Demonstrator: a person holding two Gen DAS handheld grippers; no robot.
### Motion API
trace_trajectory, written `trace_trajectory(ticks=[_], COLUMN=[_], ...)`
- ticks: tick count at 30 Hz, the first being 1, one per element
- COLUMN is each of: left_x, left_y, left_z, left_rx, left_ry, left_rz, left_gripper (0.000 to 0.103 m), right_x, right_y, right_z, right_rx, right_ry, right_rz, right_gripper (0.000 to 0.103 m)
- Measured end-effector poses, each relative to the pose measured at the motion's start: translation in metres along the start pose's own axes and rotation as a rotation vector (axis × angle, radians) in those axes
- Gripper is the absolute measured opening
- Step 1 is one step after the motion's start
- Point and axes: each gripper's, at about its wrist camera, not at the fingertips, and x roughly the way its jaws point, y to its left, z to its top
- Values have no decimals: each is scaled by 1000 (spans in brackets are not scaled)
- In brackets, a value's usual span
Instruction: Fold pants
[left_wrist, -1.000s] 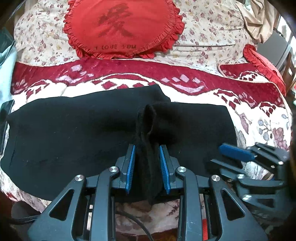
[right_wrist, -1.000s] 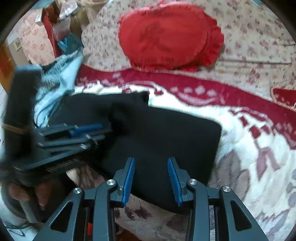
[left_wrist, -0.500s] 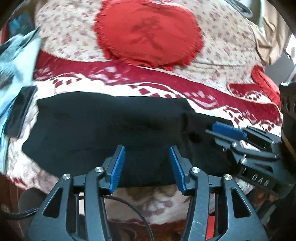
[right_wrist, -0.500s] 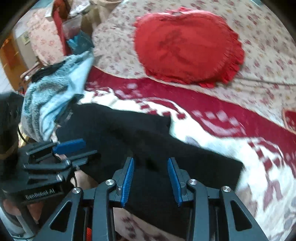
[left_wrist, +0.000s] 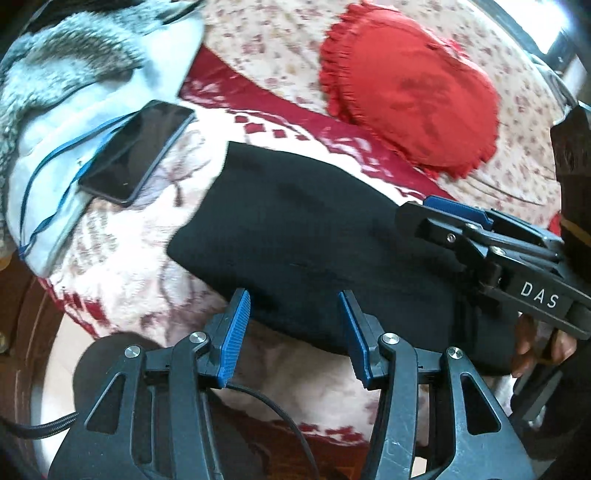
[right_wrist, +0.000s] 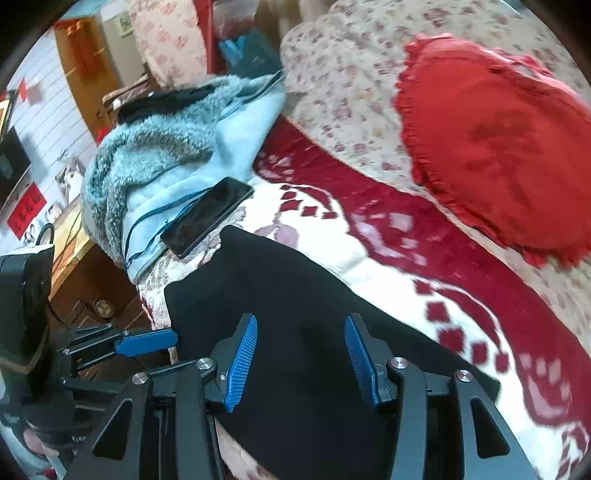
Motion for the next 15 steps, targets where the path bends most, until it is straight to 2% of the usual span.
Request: trace_trajectory(ticks=[4, 15], left_x=[3, 25], left_y=[11, 27], left_z=[1, 8], left_rx=[-27, -89], left_ry=[-1, 42], left_rz=[25, -15], left_gripper=[49, 49], right_x=[22, 68], right_y=[9, 18], right_z=[14, 44], right_rx=[-42, -119], right_ry=[36, 96], right_rz=[15, 31], right_gripper=[48, 52])
